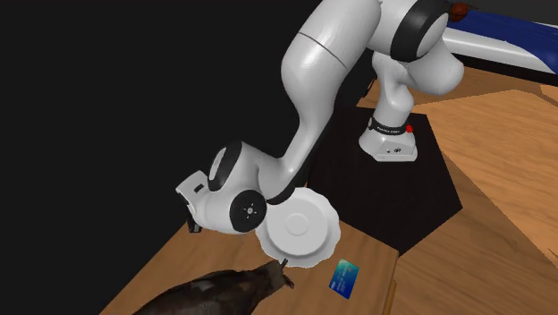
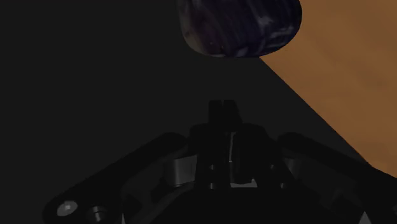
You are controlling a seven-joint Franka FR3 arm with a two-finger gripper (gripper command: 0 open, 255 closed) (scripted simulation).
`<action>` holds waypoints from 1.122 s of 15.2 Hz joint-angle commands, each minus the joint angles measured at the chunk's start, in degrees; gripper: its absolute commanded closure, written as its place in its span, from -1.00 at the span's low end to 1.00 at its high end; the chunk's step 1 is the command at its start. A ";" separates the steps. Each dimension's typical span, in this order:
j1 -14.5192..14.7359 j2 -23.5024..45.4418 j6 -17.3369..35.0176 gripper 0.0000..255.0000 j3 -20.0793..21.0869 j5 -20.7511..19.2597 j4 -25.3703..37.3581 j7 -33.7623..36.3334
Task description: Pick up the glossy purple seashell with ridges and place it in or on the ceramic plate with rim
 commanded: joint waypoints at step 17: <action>-18.14 3.71 -1.89 -1.00 14.88 27.42 5.25 -23.30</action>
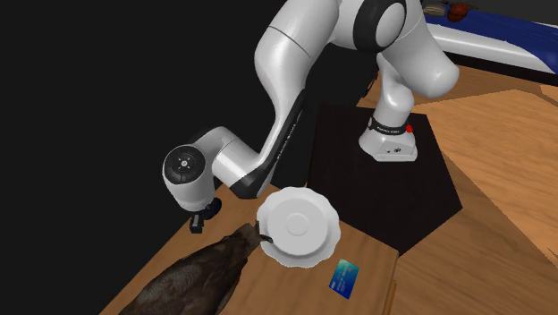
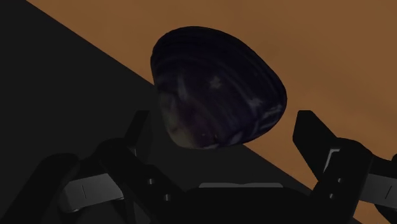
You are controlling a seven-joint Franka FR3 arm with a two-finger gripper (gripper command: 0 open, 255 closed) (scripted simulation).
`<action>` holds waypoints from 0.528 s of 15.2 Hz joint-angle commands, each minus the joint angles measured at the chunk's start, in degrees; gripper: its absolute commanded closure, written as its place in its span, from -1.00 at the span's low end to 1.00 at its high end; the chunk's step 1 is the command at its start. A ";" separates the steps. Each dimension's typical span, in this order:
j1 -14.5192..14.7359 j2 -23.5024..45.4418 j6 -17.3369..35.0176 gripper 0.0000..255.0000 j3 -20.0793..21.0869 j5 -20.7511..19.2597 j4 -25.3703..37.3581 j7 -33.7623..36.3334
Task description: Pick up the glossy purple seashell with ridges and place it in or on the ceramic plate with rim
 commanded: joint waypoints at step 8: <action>-0.12 0.13 0.17 1.00 -0.14 -0.12 -0.14 0.06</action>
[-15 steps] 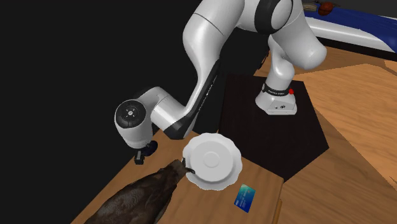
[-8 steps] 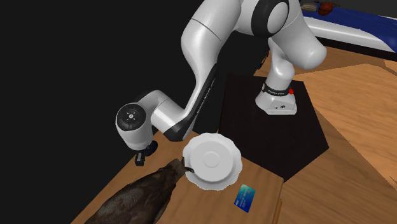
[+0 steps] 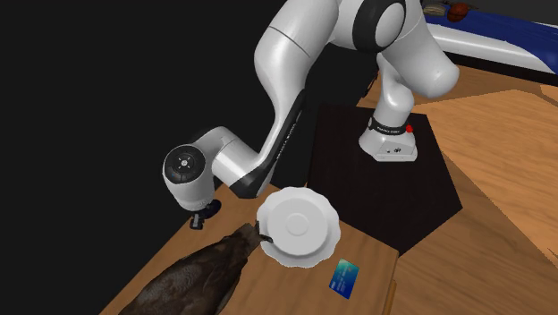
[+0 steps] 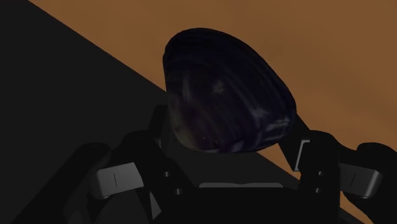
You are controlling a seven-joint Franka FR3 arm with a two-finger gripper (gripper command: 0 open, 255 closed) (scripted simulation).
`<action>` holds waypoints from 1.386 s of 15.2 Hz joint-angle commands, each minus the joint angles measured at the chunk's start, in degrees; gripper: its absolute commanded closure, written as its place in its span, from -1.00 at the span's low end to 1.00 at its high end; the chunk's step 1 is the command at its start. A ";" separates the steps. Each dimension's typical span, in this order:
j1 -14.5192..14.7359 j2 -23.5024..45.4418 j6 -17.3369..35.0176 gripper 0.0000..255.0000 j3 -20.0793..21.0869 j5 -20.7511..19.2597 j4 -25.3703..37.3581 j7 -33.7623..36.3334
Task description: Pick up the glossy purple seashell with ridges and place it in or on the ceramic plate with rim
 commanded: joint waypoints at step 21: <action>-1.28 -7.92 -6.77 1.00 2.16 3.16 -0.76 -3.92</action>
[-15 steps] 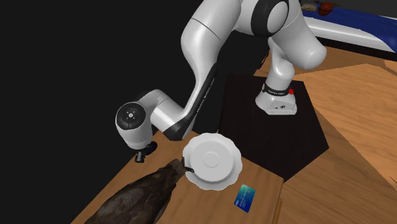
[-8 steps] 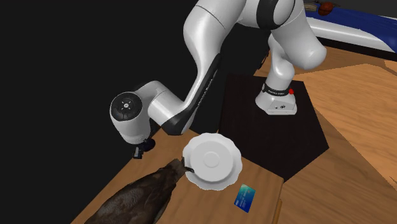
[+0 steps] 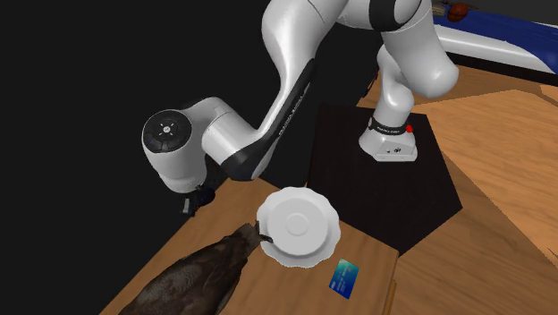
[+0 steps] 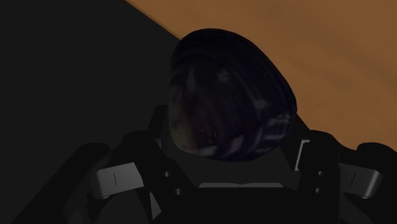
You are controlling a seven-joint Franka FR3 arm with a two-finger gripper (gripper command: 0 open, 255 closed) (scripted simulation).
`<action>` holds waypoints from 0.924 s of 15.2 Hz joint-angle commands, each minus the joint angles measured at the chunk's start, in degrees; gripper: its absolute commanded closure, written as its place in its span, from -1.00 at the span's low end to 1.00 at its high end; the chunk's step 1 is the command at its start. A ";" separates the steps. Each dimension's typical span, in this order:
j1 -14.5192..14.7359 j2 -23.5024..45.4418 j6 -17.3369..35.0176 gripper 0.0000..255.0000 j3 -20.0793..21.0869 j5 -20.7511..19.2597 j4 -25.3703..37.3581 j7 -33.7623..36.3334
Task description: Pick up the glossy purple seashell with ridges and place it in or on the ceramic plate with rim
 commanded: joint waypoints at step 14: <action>4.30 -18.44 4.64 1.00 3.99 0.02 -26.81 12.95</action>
